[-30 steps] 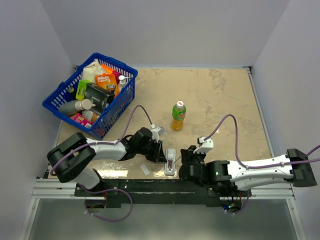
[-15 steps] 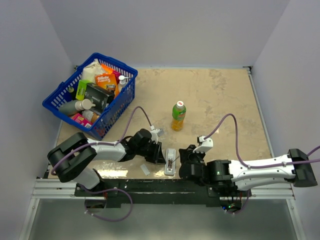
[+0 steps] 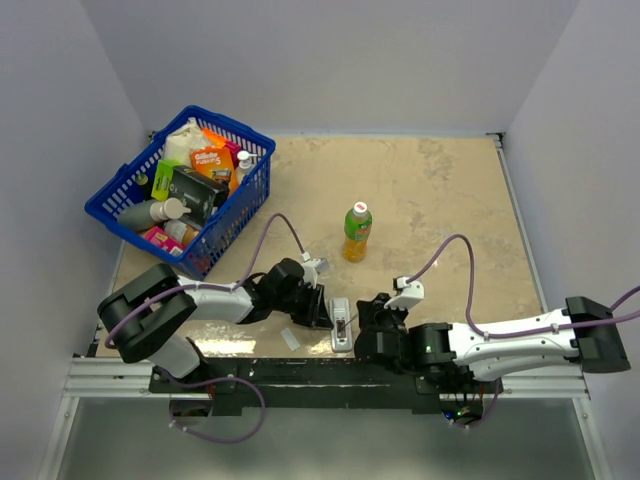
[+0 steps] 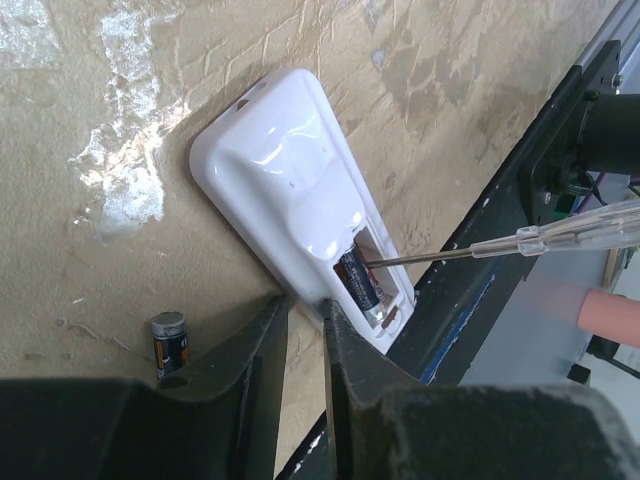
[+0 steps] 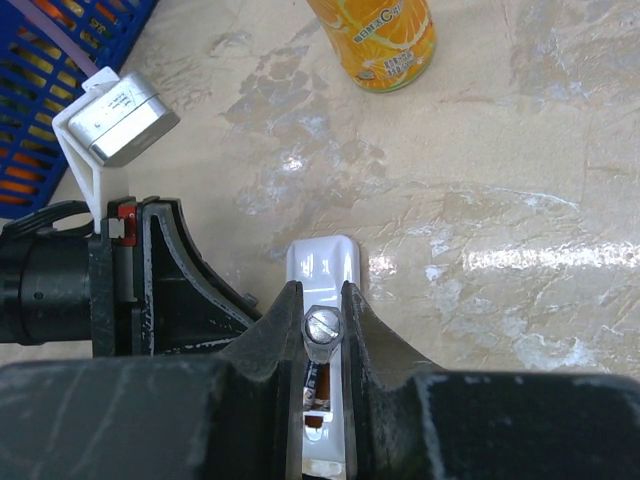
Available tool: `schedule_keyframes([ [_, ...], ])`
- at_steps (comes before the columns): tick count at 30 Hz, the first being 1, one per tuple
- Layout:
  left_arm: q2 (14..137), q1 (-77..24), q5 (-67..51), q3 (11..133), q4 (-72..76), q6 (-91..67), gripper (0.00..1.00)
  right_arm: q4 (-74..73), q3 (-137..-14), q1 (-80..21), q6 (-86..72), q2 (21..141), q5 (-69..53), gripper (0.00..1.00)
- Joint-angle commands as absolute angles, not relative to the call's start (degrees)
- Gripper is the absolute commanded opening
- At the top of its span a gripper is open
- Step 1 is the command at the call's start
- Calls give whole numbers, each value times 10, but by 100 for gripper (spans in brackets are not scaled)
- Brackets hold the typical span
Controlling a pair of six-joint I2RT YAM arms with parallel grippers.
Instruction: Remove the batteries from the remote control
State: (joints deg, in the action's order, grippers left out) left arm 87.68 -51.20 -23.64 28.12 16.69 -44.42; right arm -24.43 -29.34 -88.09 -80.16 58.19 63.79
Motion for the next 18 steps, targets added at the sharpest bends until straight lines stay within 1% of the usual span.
schedule_keyframes([
  [1, 880, -517, -236, 280, 192, -447, 25, -227, -281, -882, -839, 582, 649, 0],
  [6, 879, -517, -234, 280, 185, -444, 24, -196, -257, -882, -846, 549, 642, 0],
  [12, 864, -517, -223, 279, 176, -439, 24, -213, -261, -882, -850, 550, 648, 0],
  [18, 811, -517, -179, 299, 100, -421, 25, -238, -272, -883, -860, 566, 664, 0],
])
